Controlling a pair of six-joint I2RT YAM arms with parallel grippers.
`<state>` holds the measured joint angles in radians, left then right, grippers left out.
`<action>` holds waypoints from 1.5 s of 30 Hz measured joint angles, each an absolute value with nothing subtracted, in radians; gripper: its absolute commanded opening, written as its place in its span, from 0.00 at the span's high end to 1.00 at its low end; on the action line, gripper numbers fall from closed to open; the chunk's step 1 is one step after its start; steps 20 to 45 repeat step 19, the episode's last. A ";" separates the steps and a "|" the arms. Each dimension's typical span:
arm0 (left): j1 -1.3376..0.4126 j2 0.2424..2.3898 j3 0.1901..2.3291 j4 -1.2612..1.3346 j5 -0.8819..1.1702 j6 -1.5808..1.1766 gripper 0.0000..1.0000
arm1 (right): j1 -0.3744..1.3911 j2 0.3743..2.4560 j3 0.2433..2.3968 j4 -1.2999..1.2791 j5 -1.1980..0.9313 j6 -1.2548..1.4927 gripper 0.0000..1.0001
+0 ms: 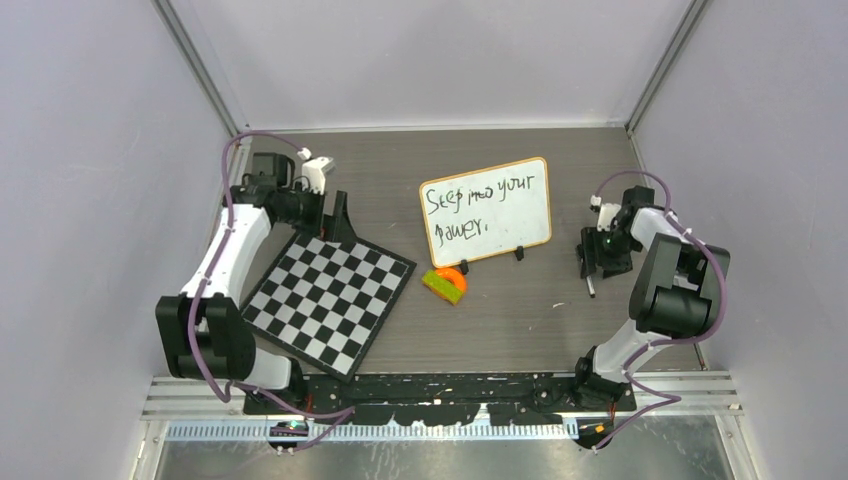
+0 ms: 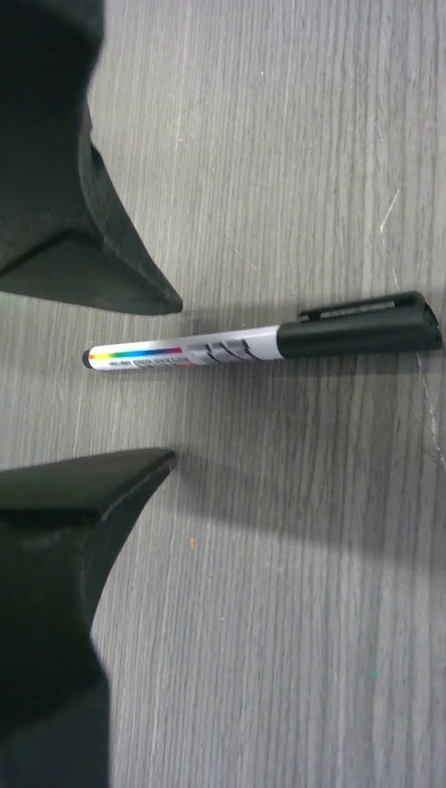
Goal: Write a sentence on the whiteboard
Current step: Put down the whiteboard marker at the center of the board, then reset both arms
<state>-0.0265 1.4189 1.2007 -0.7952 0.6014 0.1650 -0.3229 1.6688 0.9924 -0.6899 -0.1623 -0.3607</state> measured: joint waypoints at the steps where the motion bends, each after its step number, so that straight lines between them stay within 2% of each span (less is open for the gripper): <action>1: -0.023 1.426 1.211 -0.805 0.605 0.165 0.00 | -0.323 1.668 1.000 -0.702 -0.163 -0.361 0.30; 3: -0.007 1.443 1.238 -0.823 0.617 0.165 0.00 | -0.323 1.664 1.025 -0.736 -0.173 -0.362 0.23; 5: 0.028 1.471 1.287 -0.855 0.646 0.165 0.00 | -0.323 1.654 1.077 -0.786 -0.193 -0.360 0.20; 10: 0.166 1.596 1.494 -0.914 0.712 0.156 0.00 | -0.329 1.642 1.339 -0.896 -0.278 -0.336 0.20; 19: 0.360 1.760 1.834 -0.985 0.709 0.116 0.00 | -0.397 1.647 1.742 -0.918 -0.420 -0.229 0.19; 45: 0.360 1.760 1.834 -0.985 0.709 0.116 0.00 | -0.397 1.647 1.742 -0.918 -0.420 -0.229 0.19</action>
